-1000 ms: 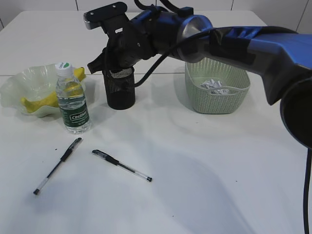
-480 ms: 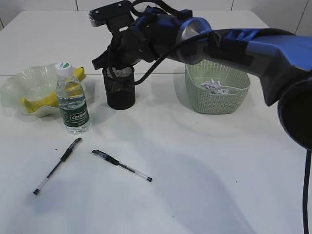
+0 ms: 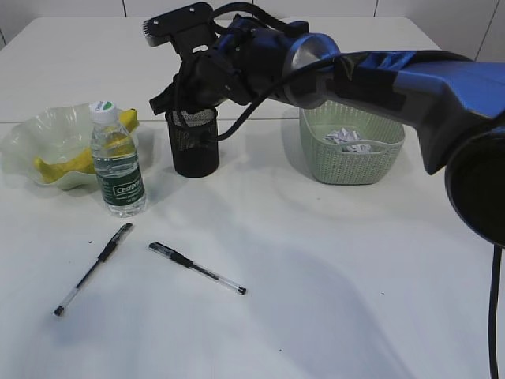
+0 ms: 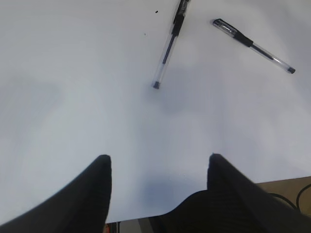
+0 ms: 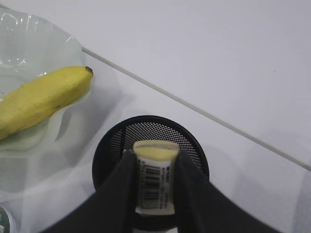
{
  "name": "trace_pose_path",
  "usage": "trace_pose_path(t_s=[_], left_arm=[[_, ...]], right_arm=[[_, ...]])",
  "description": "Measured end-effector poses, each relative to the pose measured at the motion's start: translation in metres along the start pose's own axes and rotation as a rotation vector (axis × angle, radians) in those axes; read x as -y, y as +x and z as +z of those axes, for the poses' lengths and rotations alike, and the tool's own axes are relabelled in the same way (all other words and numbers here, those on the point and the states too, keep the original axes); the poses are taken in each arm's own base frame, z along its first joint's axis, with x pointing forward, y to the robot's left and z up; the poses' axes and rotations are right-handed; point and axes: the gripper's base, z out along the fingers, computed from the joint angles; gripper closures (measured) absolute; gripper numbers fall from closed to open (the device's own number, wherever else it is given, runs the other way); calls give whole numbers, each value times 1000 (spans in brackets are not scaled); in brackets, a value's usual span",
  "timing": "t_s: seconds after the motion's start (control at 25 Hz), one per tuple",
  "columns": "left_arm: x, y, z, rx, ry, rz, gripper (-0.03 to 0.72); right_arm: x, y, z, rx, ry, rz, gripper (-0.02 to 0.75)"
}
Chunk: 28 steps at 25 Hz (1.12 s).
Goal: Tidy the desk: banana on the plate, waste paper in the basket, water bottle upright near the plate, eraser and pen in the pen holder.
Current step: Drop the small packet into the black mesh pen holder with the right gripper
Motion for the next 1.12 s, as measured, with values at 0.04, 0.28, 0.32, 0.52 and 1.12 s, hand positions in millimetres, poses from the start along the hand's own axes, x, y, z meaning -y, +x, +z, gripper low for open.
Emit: trace_pose_path(t_s=[0.04,0.28,0.32,0.52,1.12], left_arm=[[0,0,0,0,0,0,244],[0,0,0,0,0,0,244],[0,0,0,0,0,0,244],[0,0,0,0,0,0,244],[0,0,0,0,0,0,244]], right_arm=[[0,0,0,4,-1,4,584],[-1,-2,0,27,-9,13,563],[-1,-3,0,30,-9,12,563],[0,-3,0,38,-3,-5,517],[0,-7,0,78,2,0,345]])
